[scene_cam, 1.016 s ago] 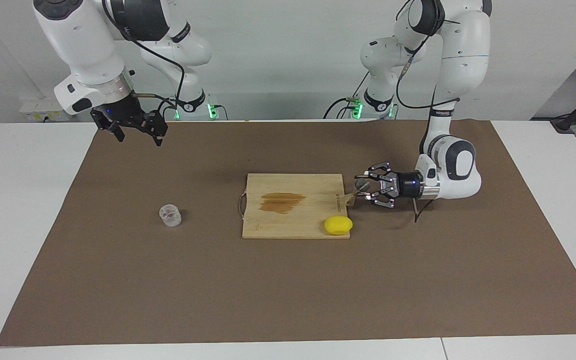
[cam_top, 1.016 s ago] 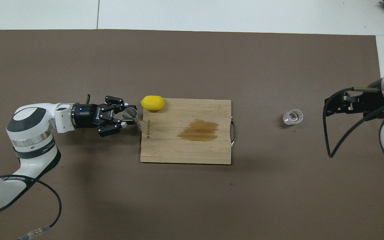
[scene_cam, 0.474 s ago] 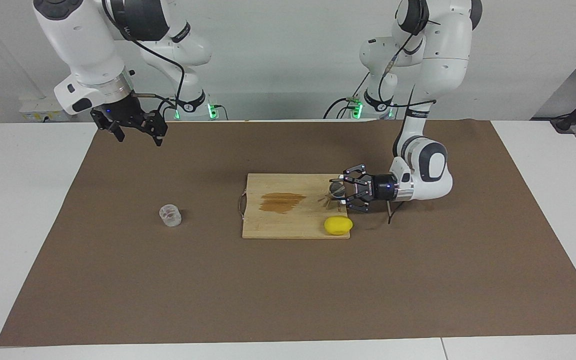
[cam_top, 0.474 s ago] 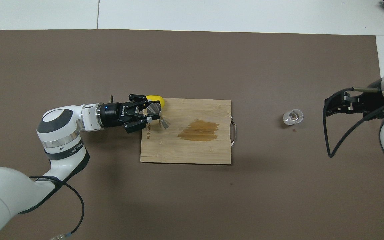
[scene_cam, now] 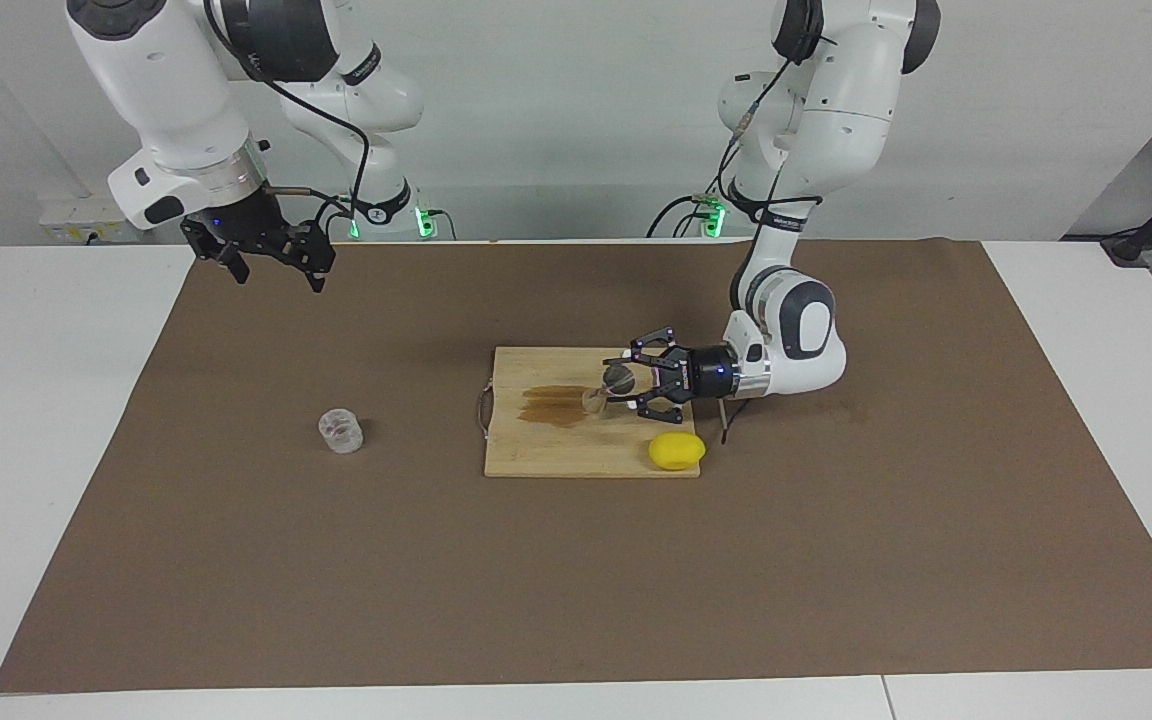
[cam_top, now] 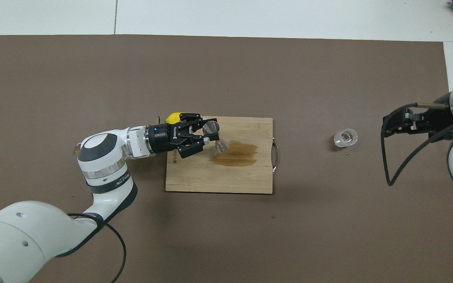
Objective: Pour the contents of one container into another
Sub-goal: 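Lower the metal cup onto the cutting board and open the left gripper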
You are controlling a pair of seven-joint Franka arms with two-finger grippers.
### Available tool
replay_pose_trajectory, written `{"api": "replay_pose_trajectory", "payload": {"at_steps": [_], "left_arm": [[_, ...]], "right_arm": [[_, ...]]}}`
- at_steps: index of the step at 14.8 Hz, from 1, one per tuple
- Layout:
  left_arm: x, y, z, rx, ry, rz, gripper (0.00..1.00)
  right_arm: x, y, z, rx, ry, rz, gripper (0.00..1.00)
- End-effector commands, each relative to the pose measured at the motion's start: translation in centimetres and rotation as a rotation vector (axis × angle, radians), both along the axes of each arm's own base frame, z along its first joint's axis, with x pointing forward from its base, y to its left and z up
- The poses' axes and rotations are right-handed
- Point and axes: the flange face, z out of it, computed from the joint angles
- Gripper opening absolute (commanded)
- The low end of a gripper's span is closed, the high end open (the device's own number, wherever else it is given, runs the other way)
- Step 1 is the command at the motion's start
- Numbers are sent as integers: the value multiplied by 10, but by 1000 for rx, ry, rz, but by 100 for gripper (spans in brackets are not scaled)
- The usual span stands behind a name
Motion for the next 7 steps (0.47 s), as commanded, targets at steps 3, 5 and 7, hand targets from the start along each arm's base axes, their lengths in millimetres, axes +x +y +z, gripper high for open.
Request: {"api": "replay_pose_trajectory", "payload": {"at_steps": [3, 5, 7], "left_arm": [[-10, -34, -7, 39, 6, 21, 0], [-19, -51, -10, 53, -14, 29, 0], [-21, -56, -16, 91, -99, 54, 0]], "right_arm": [[-3, -2, 2, 0, -8, 11, 100], [-3, -2, 2, 1, -10, 11, 100], [-3, -2, 2, 1, -10, 11, 100]]}}
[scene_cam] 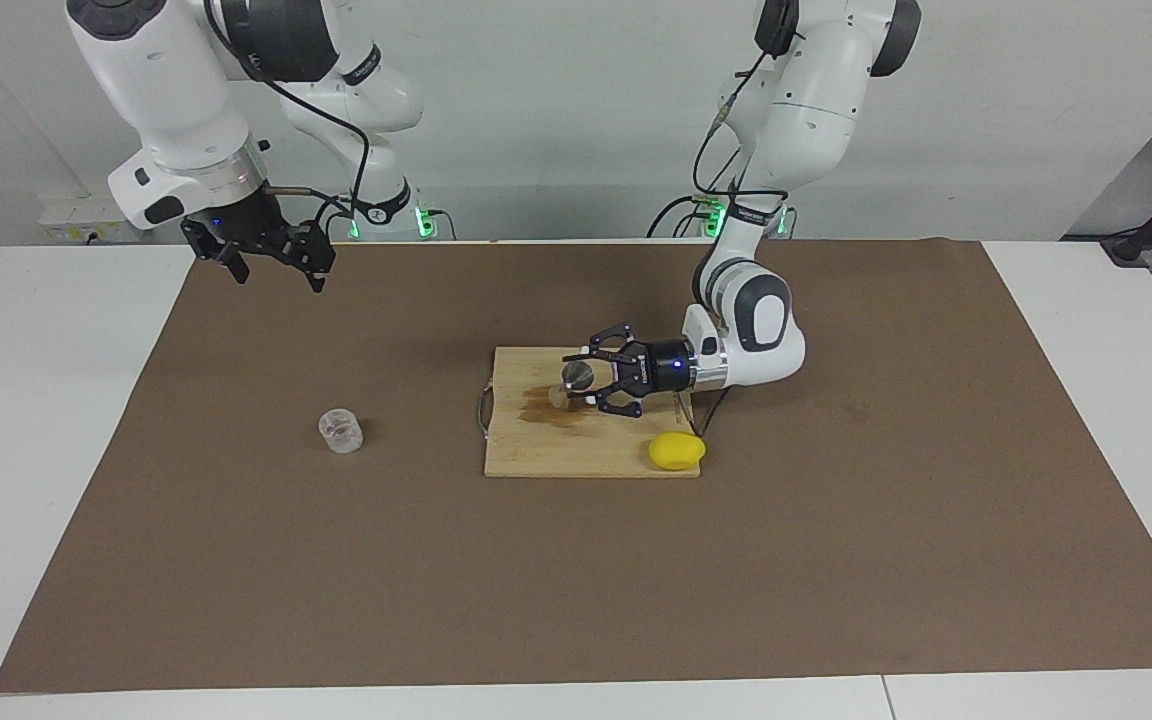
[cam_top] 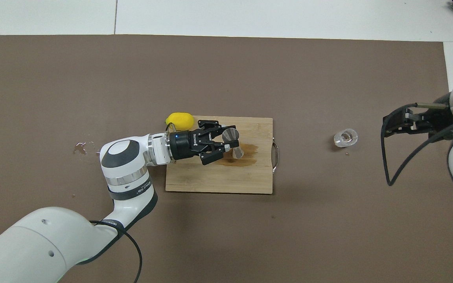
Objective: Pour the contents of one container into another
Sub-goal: 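Lower the metal cup onto the cutting board and open the left gripper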
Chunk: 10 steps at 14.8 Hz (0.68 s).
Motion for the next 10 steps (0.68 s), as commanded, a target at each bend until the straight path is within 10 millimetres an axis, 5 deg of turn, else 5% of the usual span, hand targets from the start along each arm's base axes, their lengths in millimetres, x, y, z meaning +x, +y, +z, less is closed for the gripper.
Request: {"api": "replay_pose_trajectory", "payload": {"at_steps": [1, 10], "left_arm": [[0, -8, -7, 30, -78, 35, 0], [1, -7, -12, 80, -260, 53, 0]], "right_arm": [[-3, -2, 2, 0, -10, 11, 100], [-3, -7, 2, 1, -7, 7, 100]]}}
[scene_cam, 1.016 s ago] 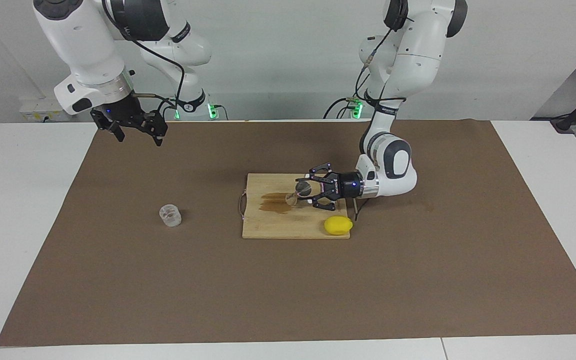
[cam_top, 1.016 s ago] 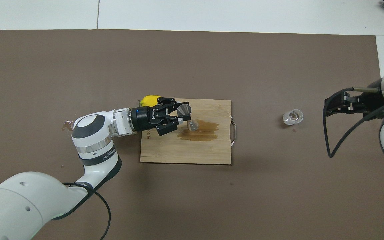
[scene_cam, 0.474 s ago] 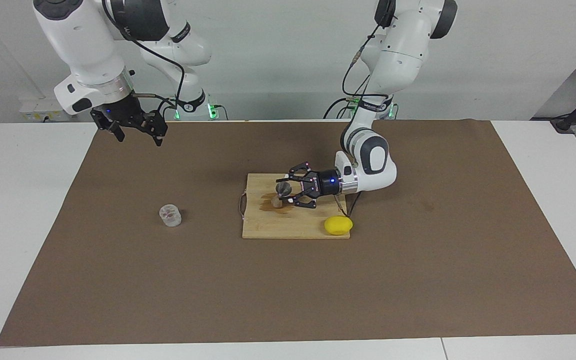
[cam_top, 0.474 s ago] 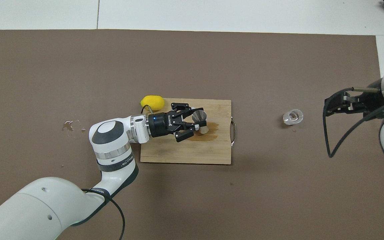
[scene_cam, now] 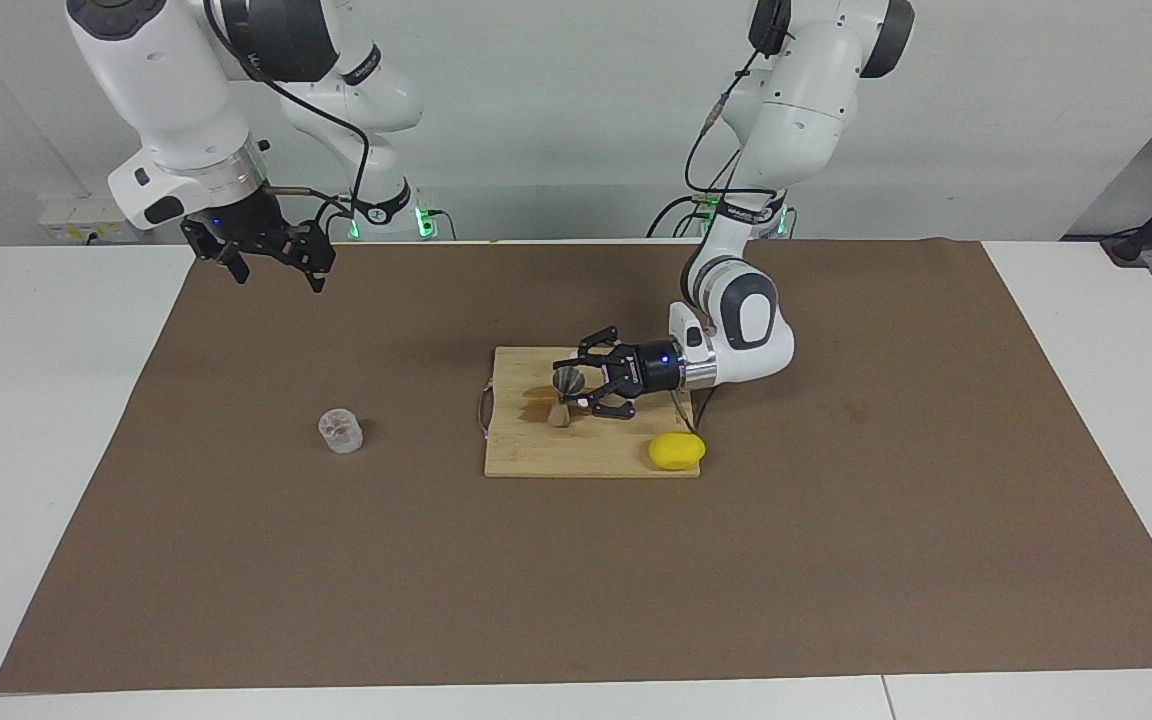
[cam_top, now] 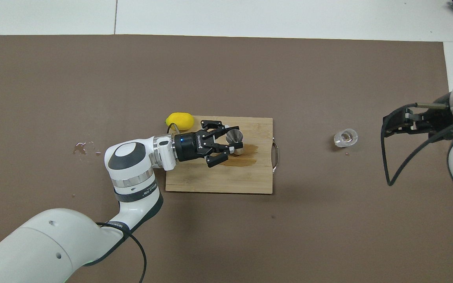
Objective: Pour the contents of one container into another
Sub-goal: 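Lower the metal cup onto the cutting board and open the left gripper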
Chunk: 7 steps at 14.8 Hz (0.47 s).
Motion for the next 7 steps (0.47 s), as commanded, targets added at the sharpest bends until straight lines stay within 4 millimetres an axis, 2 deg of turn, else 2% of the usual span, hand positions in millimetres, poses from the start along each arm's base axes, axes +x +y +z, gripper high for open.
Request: {"api": "replay_pose_trajectory", "payload": {"at_steps": [1, 4, 5, 6, 7], "left_arm": [[2, -4, -6, 24, -47, 24, 0], [-2, -10, -9, 41, -56, 17, 1], [-2, -11, -9, 43, -58, 18, 12], [-3, -10, -10, 49, -55, 21, 37], [-2, -10, -10, 51, -52, 23, 82]], "right_arm": [[-3, -4, 2, 1, -7, 12, 100], [-4, -3, 2, 2, 0, 22, 100], [-5, -4, 2, 1, 7, 21, 100], [-5, -4, 1, 1, 6, 19, 100], [-4, -6, 1, 1, 2, 4, 100]]}}
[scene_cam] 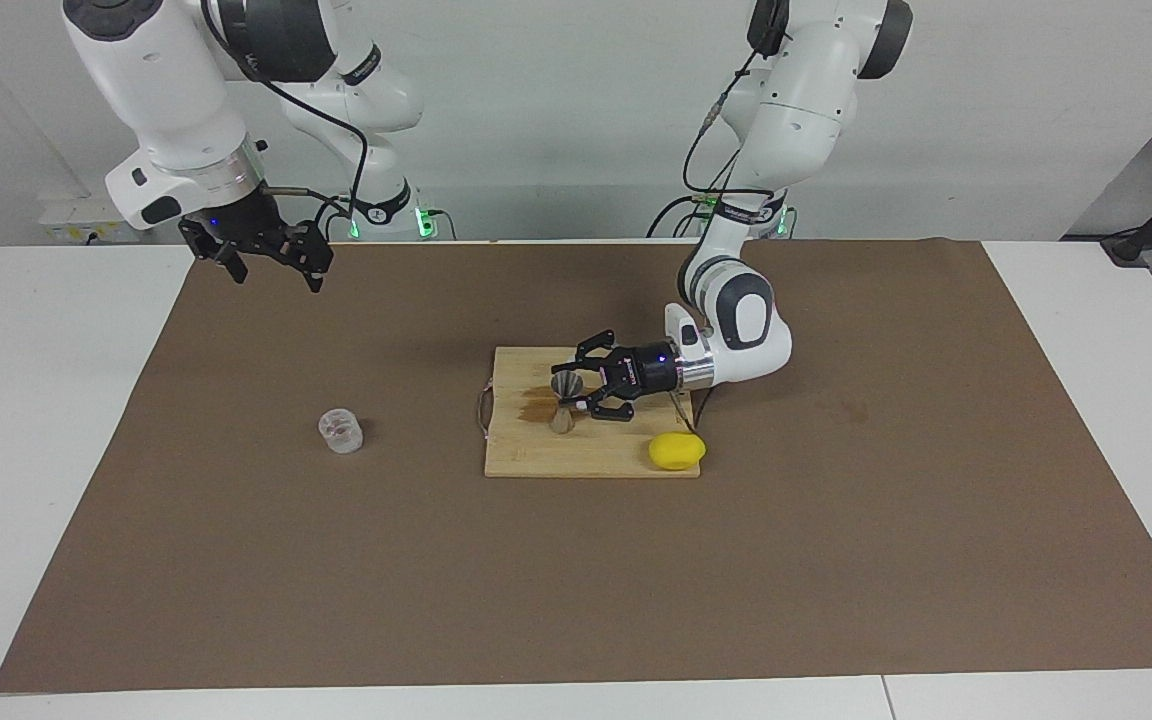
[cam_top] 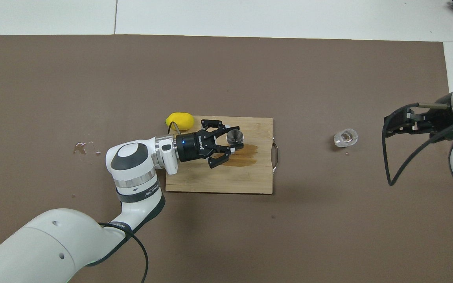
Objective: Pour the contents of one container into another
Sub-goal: 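Lower the metal cup onto the cutting board and open the left gripper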
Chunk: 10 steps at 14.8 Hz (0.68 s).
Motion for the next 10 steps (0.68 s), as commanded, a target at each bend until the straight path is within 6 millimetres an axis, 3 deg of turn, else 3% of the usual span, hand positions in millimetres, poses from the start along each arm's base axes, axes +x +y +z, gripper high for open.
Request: {"api": "replay_pose_trajectory", "payload": {"at_steps": [1, 7, 10], "left_arm": [[-1, -5, -7, 19, -12, 17, 100], [1, 2, -7, 11, -2, 22, 100], [10, 27, -2, 3, -10, 46, 100]], "right_arm": [[-4, -8, 1, 2, 1, -3, 100], [-4, -37, -9, -7, 15, -224, 99], [0, -55, -27, 37, 34, -430, 99]]}}
